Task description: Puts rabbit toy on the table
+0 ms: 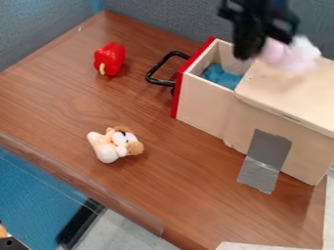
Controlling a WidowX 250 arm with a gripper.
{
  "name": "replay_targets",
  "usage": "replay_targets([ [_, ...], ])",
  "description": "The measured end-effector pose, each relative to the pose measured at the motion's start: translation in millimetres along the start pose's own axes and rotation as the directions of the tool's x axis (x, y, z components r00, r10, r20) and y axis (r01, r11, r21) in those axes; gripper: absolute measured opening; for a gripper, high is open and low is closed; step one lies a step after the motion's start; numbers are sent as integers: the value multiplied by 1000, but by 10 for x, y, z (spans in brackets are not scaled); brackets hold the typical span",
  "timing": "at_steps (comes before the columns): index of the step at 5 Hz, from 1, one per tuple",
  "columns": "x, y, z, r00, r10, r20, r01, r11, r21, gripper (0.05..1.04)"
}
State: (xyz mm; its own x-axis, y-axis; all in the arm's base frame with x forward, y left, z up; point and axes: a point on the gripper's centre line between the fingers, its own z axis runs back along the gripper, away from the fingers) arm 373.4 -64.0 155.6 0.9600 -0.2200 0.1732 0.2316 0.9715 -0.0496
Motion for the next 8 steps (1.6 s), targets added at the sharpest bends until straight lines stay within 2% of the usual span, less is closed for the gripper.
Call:
replay_targets([
  [1,-166,355,297,997,69,42,-70,998,11,65],
  [3,-929,1020,383,980,201,0,-200,976,85,64],
  [4,-1287,1287,259,963,270,-29,-265,958,106,64],
  [5,-1635,1595,2,930,360,-70,-349,928,128,64],
  [6,-1833,1833,-340,900,423,-104,-407,902,146,64],
  [7,-1987,2070,-590,880,468,-84,-448,874,187,83],
  [8,-2046,2169,-695,876,473,-94,-452,873,182,242],
])
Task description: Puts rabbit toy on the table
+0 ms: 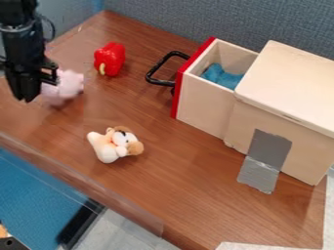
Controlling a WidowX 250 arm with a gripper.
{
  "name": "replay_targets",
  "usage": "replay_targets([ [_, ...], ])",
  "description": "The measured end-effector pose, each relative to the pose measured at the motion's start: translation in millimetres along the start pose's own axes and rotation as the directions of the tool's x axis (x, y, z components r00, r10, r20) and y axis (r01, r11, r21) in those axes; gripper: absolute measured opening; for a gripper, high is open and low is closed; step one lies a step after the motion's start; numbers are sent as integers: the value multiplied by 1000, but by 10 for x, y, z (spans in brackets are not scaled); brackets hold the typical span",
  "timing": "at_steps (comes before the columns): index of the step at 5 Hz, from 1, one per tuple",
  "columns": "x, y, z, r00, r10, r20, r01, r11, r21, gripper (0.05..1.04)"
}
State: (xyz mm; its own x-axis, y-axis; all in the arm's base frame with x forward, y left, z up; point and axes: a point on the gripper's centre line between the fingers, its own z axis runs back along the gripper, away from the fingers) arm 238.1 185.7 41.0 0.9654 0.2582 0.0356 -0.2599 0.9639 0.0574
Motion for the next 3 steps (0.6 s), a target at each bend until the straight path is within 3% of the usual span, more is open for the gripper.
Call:
replay_targets([
  [1,-7,33,22,1000,-1,-5,1,1000,-11,513],
  [2,-55,29,210,1000,-17,4,17,999,-27,819],
  [3,-87,46,520,998,-41,51,44,998,-47,1005],
])
